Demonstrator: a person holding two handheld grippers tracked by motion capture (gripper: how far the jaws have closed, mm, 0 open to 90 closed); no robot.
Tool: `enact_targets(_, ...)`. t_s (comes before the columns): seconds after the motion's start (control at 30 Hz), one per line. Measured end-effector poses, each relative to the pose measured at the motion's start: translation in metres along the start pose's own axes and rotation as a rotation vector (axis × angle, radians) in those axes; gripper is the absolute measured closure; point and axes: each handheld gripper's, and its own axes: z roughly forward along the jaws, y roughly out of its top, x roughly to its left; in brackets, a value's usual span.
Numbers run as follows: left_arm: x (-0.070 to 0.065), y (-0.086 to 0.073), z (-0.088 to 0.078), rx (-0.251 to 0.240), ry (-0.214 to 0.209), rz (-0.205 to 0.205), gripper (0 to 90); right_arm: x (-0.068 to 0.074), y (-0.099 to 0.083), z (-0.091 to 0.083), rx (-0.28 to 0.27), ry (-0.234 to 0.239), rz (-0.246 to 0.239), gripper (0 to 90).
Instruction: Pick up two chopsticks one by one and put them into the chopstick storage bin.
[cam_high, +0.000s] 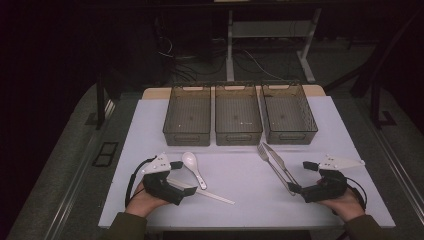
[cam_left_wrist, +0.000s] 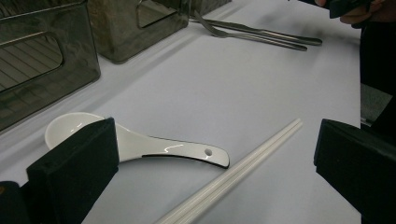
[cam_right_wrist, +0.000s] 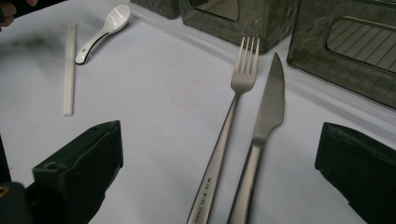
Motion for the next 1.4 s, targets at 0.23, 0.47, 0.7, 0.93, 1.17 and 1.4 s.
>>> enact_targets(0.23,0.001,0.002,0.0,-0.001,-0.005,-0.004,0.0,-0.001,0.001,-0.001,-0.005,0.007,0.014,0.9)
enact_targets(0.47,0.003,0.003,-0.003,0.01,-0.006,-0.002,7.4,-0.002,0.001,-0.002,-0.005,0.012,0.019,1.0)
enact_targets(0.7,0.013,0.003,-0.013,0.005,-0.003,-0.011,19.1,-0.001,0.001,-0.001,0.0,0.008,0.017,1.0)
enact_targets(0.93,0.024,-0.002,-0.023,0.024,0.039,-0.029,30.9,-0.001,0.001,-0.001,0.004,0.006,0.015,1.0)
enact_targets(1.17,0.038,-0.012,-0.037,0.057,0.087,-0.051,52.8,-0.001,0.001,-0.001,0.004,0.003,0.017,1.0)
enact_targets(1.4,0.049,-0.022,-0.047,0.126,0.137,-0.079,70.4,-0.001,0.0,-0.001,0.006,0.002,0.019,1.0)
